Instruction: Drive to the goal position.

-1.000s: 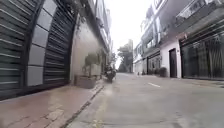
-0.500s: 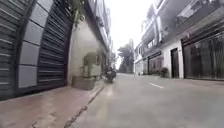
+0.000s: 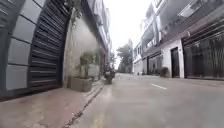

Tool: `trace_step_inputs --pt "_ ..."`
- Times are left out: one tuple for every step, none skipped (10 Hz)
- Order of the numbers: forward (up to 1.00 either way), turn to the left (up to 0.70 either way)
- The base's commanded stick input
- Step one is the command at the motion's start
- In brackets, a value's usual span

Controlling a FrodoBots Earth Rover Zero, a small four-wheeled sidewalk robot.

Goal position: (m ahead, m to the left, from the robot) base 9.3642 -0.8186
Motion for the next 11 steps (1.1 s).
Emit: trace_step_inputs --pt "0.50 0.00" --pt "0.50 0.00" --pt "0.50 0.00" --pt "0.50 0.00" --pt "0.50 0.00" --pt "0.50 0.00" --pt "0.50 0.00" --pt "0.50 0.00" --pt "0.50 0.00" --pt "0.50 0.00" --pt "0.50 0.00"
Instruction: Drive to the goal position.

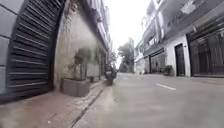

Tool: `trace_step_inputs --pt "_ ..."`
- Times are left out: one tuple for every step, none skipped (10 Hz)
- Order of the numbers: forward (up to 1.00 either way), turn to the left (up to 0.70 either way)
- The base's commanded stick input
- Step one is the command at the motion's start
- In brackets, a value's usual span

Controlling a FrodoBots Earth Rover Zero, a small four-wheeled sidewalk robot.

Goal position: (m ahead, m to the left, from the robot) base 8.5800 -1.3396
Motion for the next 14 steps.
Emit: trace_step_inputs --pt "0.50 0.00" --pt "0.50 0.00" --pt "0.50 0.00" --pt "0.50 0.00" --pt "0.50 0.00" --pt "0.50 0.00" --pt "0.50 0.00" --pt "0.50 0.00" --pt "0.50 0.00" --pt "0.50 -0.03" --pt "0.50 -0.49" --pt "0.50 -0.49" --pt "0.50 -0.32" --pt "0.50 -0.08"
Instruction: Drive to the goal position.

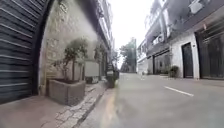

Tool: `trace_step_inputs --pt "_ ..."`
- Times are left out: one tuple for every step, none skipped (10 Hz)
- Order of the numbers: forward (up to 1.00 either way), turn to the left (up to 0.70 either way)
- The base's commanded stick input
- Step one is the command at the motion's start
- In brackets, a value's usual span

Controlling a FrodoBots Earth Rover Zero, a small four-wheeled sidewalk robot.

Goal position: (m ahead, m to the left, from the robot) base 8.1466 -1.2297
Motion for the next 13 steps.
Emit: trace_step_inputs --pt "0.50 0.00" --pt "0.50 0.00" --pt "0.50 0.00" --pt "0.50 0.00" --pt "0.50 0.00" --pt "0.50 0.00" --pt "0.50 0.00" --pt "0.50 0.00" --pt "0.50 -0.21" --pt "0.50 -0.47" --pt "0.50 -0.50" --pt "0.50 -0.50" --pt "0.50 -0.50"
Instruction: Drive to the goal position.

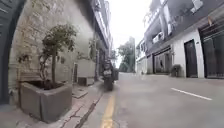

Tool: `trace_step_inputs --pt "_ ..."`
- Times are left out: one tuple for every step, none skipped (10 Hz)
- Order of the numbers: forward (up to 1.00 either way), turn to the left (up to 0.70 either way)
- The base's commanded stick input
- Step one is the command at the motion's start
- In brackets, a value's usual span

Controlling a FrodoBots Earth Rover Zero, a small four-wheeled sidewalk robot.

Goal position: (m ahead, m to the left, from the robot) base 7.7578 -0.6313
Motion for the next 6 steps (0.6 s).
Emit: trace_step_inputs --pt "0.50 -0.50" --pt "0.50 -0.50" --pt "0.50 -0.50" --pt "0.50 -0.50" --pt "0.50 -0.50" --pt "0.50 -0.50"
